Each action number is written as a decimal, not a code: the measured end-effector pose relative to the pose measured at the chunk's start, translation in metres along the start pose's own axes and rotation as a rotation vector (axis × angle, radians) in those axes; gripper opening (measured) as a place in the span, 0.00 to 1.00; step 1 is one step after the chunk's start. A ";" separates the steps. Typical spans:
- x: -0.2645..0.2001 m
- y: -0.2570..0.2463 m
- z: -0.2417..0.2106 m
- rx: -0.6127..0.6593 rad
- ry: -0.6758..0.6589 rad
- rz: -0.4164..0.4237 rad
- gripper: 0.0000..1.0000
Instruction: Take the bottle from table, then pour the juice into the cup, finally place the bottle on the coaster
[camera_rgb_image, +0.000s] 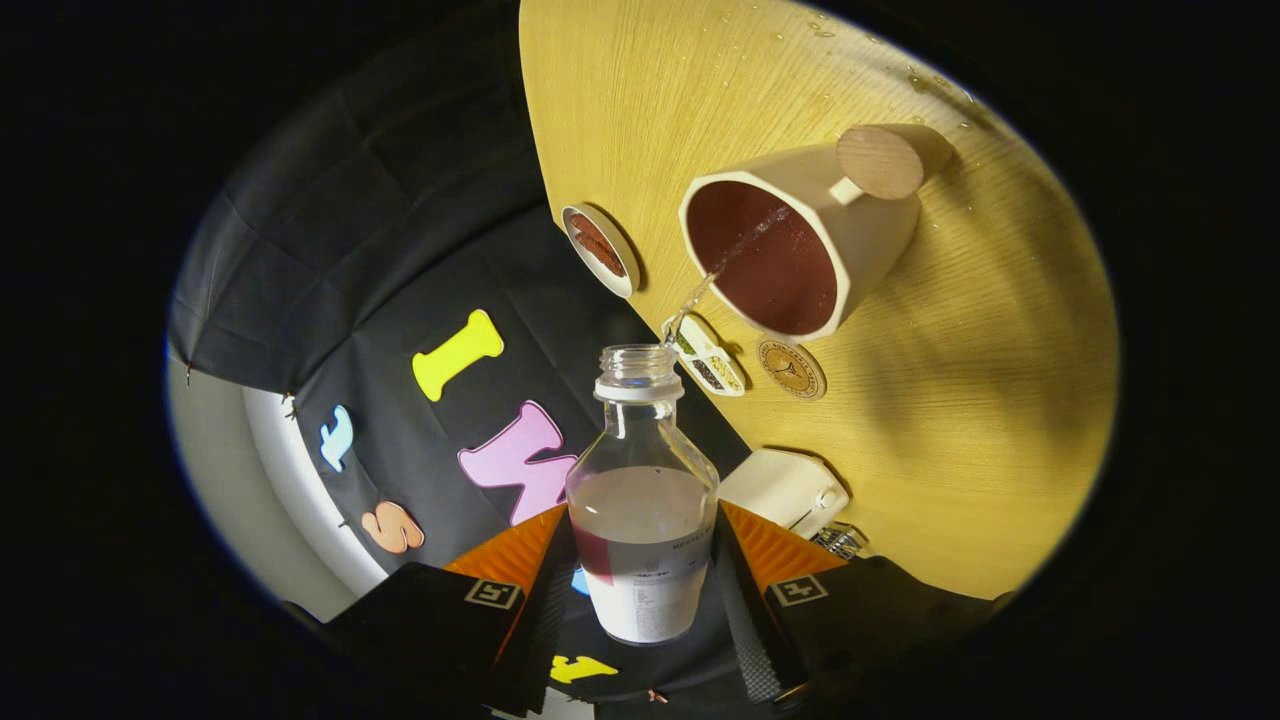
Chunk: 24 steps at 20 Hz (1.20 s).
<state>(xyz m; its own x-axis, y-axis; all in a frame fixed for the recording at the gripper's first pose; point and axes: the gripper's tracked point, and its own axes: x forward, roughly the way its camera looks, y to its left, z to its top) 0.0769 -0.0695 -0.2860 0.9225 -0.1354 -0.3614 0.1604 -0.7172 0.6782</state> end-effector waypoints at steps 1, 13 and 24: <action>0.001 0.001 0.000 0.009 -0.002 0.002 0.75; -0.001 -0.005 0.010 0.061 -0.051 0.011 0.75; 0.000 -0.004 0.002 0.107 -0.075 0.056 0.75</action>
<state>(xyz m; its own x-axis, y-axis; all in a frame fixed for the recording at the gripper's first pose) 0.0754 -0.0677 -0.2900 0.8994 -0.2257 -0.3743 0.0668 -0.7754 0.6280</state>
